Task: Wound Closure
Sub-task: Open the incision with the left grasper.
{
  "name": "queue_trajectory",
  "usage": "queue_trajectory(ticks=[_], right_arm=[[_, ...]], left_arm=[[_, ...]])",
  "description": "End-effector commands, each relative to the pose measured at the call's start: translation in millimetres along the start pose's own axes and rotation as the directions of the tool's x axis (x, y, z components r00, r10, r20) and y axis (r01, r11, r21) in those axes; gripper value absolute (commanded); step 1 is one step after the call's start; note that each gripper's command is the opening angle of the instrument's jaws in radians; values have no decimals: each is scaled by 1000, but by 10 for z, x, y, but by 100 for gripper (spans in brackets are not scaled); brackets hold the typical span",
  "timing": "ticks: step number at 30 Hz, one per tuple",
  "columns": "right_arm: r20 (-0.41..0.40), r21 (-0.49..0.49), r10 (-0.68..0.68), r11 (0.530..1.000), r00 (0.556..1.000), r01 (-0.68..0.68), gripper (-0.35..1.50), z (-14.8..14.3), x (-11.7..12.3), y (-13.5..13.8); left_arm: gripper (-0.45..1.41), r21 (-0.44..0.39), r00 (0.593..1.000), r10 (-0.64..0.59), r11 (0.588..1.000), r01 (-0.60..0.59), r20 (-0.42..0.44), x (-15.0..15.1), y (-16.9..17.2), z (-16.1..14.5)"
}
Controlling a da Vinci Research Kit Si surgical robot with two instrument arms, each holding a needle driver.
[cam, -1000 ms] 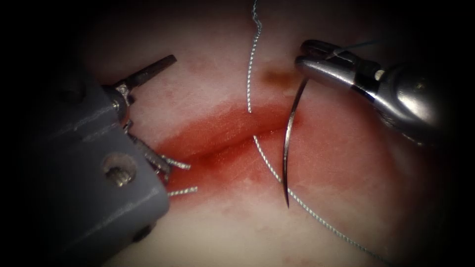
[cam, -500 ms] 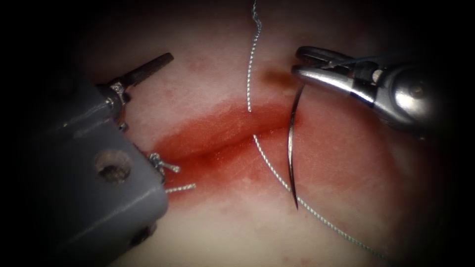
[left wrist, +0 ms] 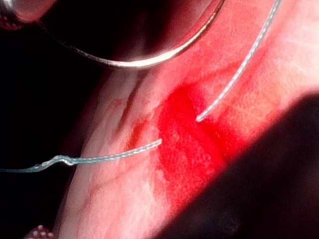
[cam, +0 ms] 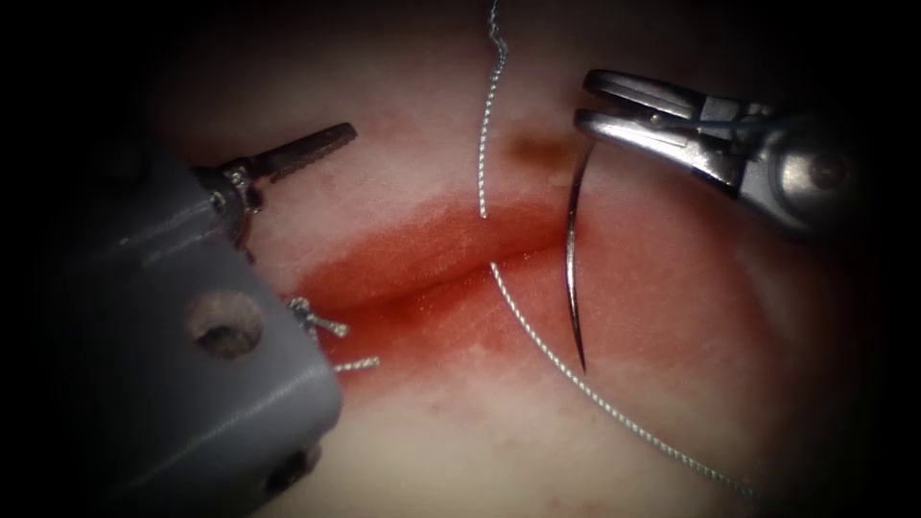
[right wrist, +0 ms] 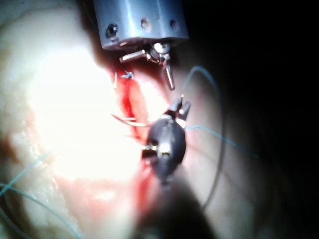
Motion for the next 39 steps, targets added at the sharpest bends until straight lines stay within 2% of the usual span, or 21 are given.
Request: queue_trajectory(ticks=[1, 4, 7, 15, 17, 22, 24, 25, 27, 30, 31, 33, 35, 36, 37, 38, 39], right_arm=[[-4, -5, -2, 1000, 1000, 2, -35, 11, 3, 7], [3, -14, -1, 1000, 1000, 1, -35, 9, 3, 7], [5, -16, -2, 1000, 1000, 2, -35, 8, 3, 7], [10, -27, 51, 998, 999, -51, -35, 8, 3, 6], [10, -28, 62, 998, 998, -61, -35, 9, 3, 5], [12, -33, 85, 996, 996, -85, -35, 10, 3, 3], [14, -37, 85, 996, 996, -85, -35, 10, 4, 3], [14, -37, 91, 995, 996, -90, -35, 10, 4, 3], [16, -42, 97, 994, 995, -96, -35, 10, 4, 2], [19, -48, 103, 994, 994, -102, -35, 10, 4, 2], [19, -48, 103, 994, 994, -102, -35, 10, 4, 2], [22, -53, 109, 993, 994, -108, -35, 10, 4, 2], [22, -53, 109, 993, 994, -108, -35, 10, 4, 2], [24, -56, 109, 993, 994, -108, -35, 10, 4, 2], [24, -56, 109, 993, 994, -108, -35, 10, 4, 2], [24, -57, 109, 993, 994, -108, -35, 10, 4, 2], [24, -57, 109, 993, 994, -108, -35, 11, 4, 2]], left_arm=[[109, 10, 1000, -17, 1000, 17, 0, -9, 7, 3], [94, 36, 991, -137, 990, 137, -12, -14, -2, 12], [93, 29, 981, -193, 981, 194, -20, -15, -7, 24], [93, 73, 982, -185, 980, 187, -41, -6, -8, 34], [89, 82, 989, -142, 986, 145, -38, -4, -5, 34], [81, 44, 991, -131, 990, 131, -24, -4, -2, 35], [56, 29, 993, -119, 992, 120, -20, -4, -2, 35], [52, 16, 993, -120, 993, 120, -18, -5, -2, 35], [34, -28, 995, -98, 995, 98, -10, -6, -1, 36], [34, -70, 996, -86, 994, 86, -4, -9, -1, 37], [27, -81, 996, -87, 993, 87, -3, -9, -1, 37], [-18, -100, 996, -90, 991, 89, 0, -9, -1, 36], [-38, -168, 996, -87, 982, 87, 7, -9, 0, 36], [-40, -203, 996, -90, 975, 89, 8, -10, 0, 37], [-27, -238, 996, -93, 967, 93, 9, -10, 0, 37], [-25, -266, 994, -109, 958, 109, 14, -10, 0, 38], [-38, -288, 992, -126, 949, 126, 19, -9, 0, 38]])
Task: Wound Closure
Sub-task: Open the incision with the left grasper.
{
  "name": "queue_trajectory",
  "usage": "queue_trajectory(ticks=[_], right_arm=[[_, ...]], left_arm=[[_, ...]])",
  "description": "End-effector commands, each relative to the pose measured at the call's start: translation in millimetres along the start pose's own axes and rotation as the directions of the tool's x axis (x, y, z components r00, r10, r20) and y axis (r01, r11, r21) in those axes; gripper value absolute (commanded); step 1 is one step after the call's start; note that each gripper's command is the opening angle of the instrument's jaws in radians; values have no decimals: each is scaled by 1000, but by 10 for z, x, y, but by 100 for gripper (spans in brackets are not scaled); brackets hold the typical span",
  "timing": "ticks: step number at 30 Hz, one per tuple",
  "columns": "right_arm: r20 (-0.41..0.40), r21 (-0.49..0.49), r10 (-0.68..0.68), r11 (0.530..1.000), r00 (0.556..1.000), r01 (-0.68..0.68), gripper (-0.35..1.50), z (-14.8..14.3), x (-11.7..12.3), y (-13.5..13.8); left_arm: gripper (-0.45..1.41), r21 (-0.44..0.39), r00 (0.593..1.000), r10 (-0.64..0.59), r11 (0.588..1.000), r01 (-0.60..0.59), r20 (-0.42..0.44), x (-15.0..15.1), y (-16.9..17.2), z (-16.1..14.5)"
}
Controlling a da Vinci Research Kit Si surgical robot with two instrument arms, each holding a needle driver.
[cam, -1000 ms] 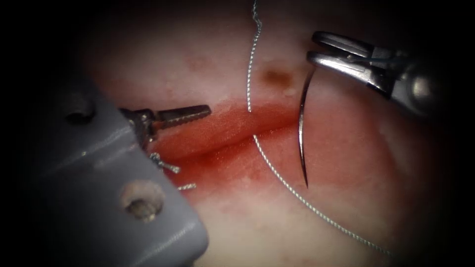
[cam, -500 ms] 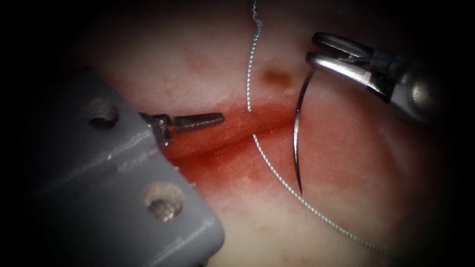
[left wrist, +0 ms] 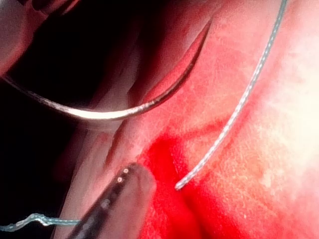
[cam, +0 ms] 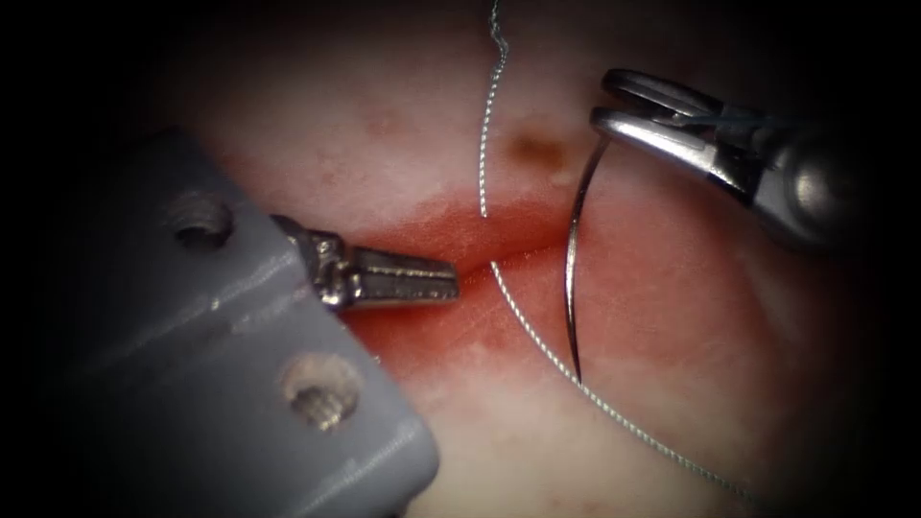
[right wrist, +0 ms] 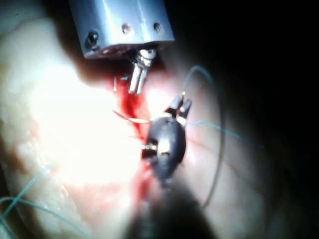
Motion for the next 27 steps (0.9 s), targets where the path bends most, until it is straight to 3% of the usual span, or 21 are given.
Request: queue_trajectory(ticks=[1, 5, 9, 18, 27], right_arm=[[-6, -3, -2, 1000, 1000, 2, -35, 13, 5, 4], [2, -16, -2, 1000, 1000, 2, -35, 14, 6, 2], [5, -21, -1, 1000, 1000, 1, -35, 15, 7, 1], [10, -32, 4, 999, 1000, -4, -35, 16, 11, 1], [18, -38, 7, 999, 1000, -6, -35, 19, 14, -1]], left_arm=[[-45, -5, 1000, -12, 1000, 12, -8, -6, 7, 4], [-45, -86, 974, -156, 986, 144, -165, 2, -2, 4], [-45, -214, 946, -222, 962, 173, -236, 6, -7, 6], [-45, -334, 929, -267, 926, 175, -256, 21, -9, 12], [-45, -341, 923, -283, 922, 186, -261, 28, -9, 34]])
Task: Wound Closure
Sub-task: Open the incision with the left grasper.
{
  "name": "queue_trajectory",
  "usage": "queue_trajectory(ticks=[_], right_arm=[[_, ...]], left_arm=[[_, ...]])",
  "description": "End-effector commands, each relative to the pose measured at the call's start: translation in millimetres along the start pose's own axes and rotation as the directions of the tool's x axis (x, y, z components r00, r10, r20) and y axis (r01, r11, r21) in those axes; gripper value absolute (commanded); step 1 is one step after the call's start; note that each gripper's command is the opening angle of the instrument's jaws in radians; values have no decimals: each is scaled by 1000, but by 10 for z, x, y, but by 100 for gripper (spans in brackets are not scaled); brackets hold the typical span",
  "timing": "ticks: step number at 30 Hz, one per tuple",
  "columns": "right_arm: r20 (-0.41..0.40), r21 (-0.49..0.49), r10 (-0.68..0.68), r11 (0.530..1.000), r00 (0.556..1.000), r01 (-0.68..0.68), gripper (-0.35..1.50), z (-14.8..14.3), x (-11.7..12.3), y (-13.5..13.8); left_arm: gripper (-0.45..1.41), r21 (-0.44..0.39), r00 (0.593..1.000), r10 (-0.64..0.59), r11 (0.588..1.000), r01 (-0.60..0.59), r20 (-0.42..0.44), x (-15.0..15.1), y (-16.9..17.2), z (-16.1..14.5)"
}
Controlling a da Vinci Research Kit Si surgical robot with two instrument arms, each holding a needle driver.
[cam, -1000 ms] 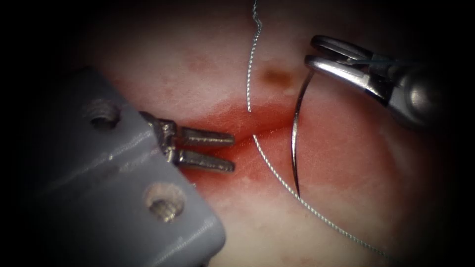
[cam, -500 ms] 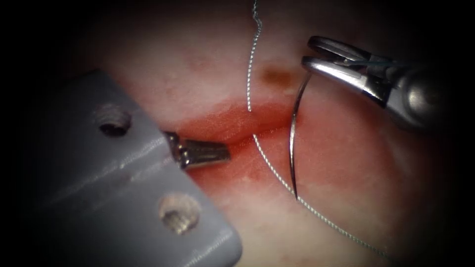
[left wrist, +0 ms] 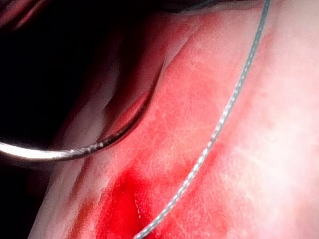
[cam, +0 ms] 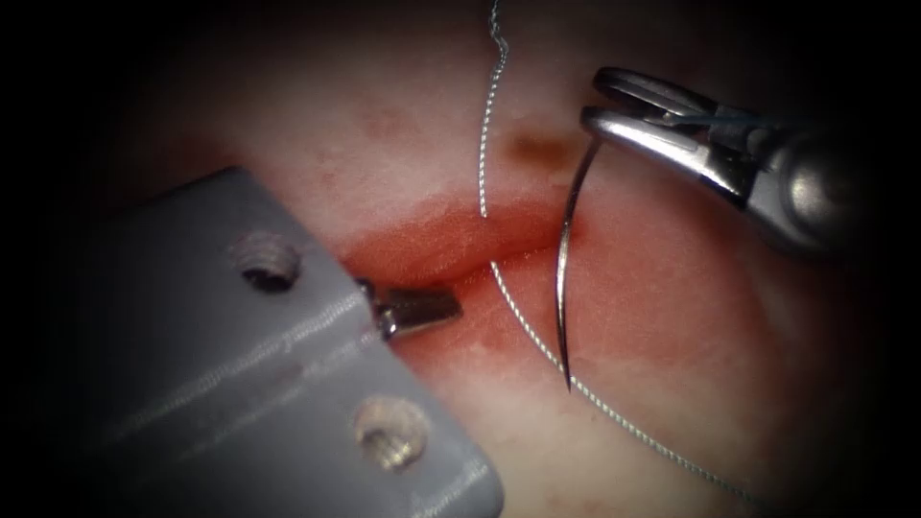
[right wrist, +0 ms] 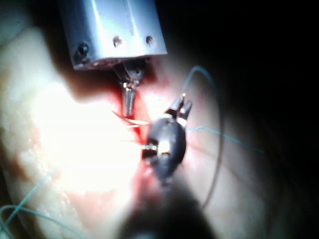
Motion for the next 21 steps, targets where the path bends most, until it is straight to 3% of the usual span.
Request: queue_trajectory(ticks=[1, 5, 12, 21], right_arm=[[-3, -1, -1, 1000, 1000, 1, -35, 13, 6, 3], [-3, -2, 0, 1000, 1000, 0, -35, 14, 7, 3], [20, -8, 2, 1000, 1000, -2, -35, 14, 8, 5], [64, -8, -163, 986, 984, 164, -35, 14, 12, 10]], left_arm=[[-45, -6, 1000, 2, 1000, -2, 6, -11, 5, 4], [-45, -17, 1000, 18, 1000, -18, 9, -12, 9, 8], [-45, -114, 999, 50, 992, -48, 9, -13, 18, 10], [-45, -195, 999, 36, 980, -36, -5, -11, 22, 12]])
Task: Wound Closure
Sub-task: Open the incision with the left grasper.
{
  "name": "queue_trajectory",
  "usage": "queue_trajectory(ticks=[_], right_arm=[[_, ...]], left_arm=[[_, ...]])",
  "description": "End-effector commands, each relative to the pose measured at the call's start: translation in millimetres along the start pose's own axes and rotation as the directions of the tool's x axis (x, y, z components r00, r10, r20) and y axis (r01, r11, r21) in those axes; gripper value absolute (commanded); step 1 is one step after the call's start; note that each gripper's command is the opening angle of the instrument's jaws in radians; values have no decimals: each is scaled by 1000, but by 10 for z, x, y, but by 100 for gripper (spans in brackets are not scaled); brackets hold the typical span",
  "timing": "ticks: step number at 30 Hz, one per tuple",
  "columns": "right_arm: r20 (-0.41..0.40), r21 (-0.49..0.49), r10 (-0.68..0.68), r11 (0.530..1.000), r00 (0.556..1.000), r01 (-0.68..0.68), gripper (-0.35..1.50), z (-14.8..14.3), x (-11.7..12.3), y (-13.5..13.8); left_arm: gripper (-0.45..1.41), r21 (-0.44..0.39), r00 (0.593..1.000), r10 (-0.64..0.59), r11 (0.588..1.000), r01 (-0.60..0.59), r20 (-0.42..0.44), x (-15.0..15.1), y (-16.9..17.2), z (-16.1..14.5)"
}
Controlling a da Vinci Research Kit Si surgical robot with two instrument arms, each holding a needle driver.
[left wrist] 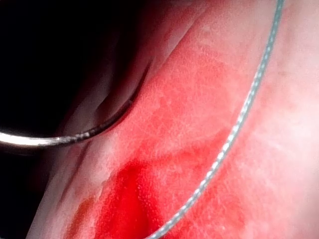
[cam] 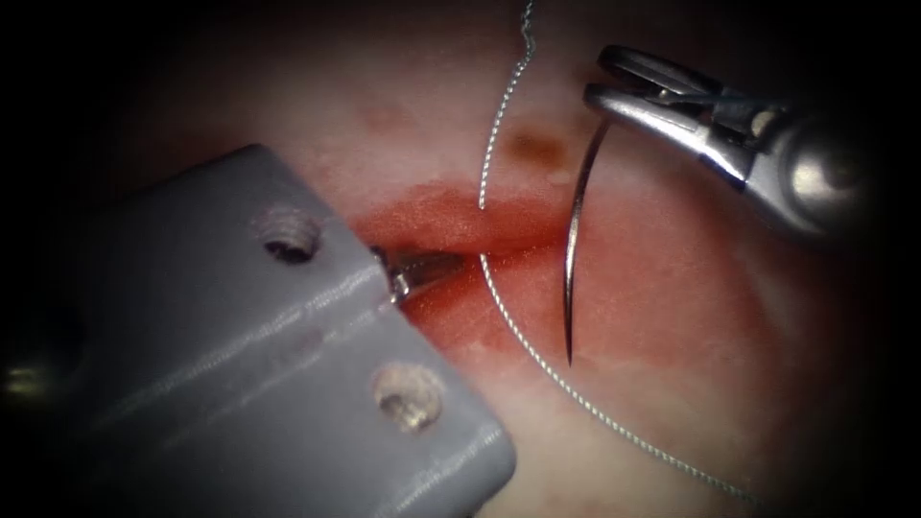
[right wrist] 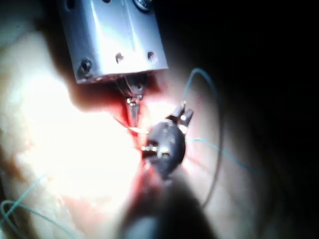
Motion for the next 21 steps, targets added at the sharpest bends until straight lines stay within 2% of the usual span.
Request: queue_trajectory(ticks=[1, 4, 14, 17, 19, 21], right_arm=[[-7, -3, -14, 1000, 1000, 14, -35, 14, 7, 6], [-5, -3, -18, 1000, 1000, 18, -35, 14, 9, 7], [19, -19, -14, 1000, 1000, 14, -35, 14, 16, 9], [20, -19, -12, 1000, 1000, 13, -35, 14, 17, 8], [20, -19, -13, 1000, 1000, 13, -35, 14, 17, 8], [20, -20, -13, 1000, 1000, 13, -35, 15, 17, 8]], left_arm=[[-45, -18, 1000, 11, 1000, -11, -2, -9, 5, 5], [-45, -51, 999, 32, 998, -32, -16, -4, 6, 8], [-45, -81, 993, 66, 994, -74, -99, 7, 0, 14], [-45, -1, 989, 78, 997, -79, -124, 11, -2, 16], [-45, 102, 987, 80, 993, -66, -139, 11, -4, 17], [-45, 168, 985, 90, 984, -65, -148, 10, -7, 18]])
